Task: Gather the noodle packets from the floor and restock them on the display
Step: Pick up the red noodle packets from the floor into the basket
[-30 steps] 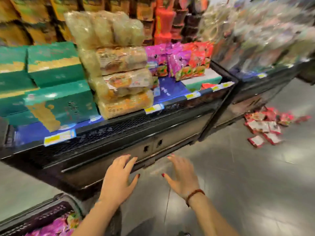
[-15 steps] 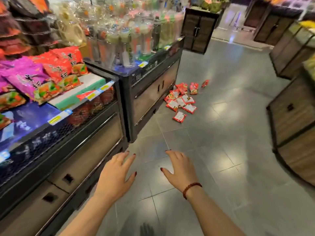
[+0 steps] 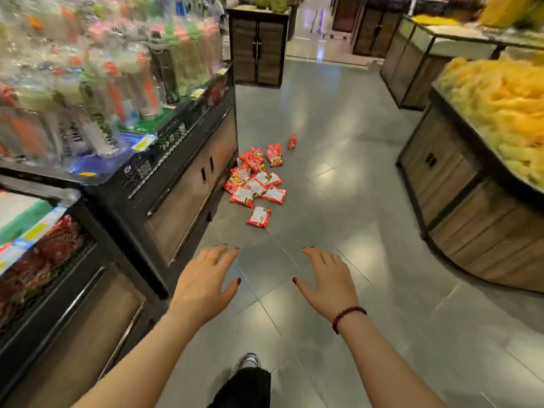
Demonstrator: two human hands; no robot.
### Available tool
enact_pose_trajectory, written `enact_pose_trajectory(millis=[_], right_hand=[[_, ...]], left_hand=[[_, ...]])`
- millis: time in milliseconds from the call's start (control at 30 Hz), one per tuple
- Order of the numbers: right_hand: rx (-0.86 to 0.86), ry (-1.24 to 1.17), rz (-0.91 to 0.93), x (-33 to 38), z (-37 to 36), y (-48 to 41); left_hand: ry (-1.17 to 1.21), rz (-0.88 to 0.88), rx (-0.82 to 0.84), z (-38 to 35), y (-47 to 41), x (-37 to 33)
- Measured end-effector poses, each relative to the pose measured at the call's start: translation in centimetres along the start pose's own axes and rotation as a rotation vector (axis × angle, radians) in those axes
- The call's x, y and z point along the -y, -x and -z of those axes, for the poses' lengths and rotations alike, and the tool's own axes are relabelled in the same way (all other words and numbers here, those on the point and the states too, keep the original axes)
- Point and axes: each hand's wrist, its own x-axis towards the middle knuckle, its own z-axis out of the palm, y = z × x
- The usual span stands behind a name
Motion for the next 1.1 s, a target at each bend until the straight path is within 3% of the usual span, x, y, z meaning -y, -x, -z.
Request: enact_pose_trajectory(millis=[200,467,833,1100], right_hand=[[-0.007,0.008,-0.016,-0.8,1.3,-13.6],[0.023,-0.017,-0.033,-5.7,2.0,-26.9],[0.118,0.011,0.079,-15.7,4.0,-49.0],[0.189,-0.026,0.170,-17.7,3.2,-63.3]], left_hand=[[0.041,-0.016,0.044,-1.7,-13.1,4.6],[0.096,-0.005,0.065,-4.8,-27.7,4.9],[0.072,0.157,0.087,-9.0,-46.9,2.7],[0.028,0.255,0.108,-11.2,-57.7,5.2]])
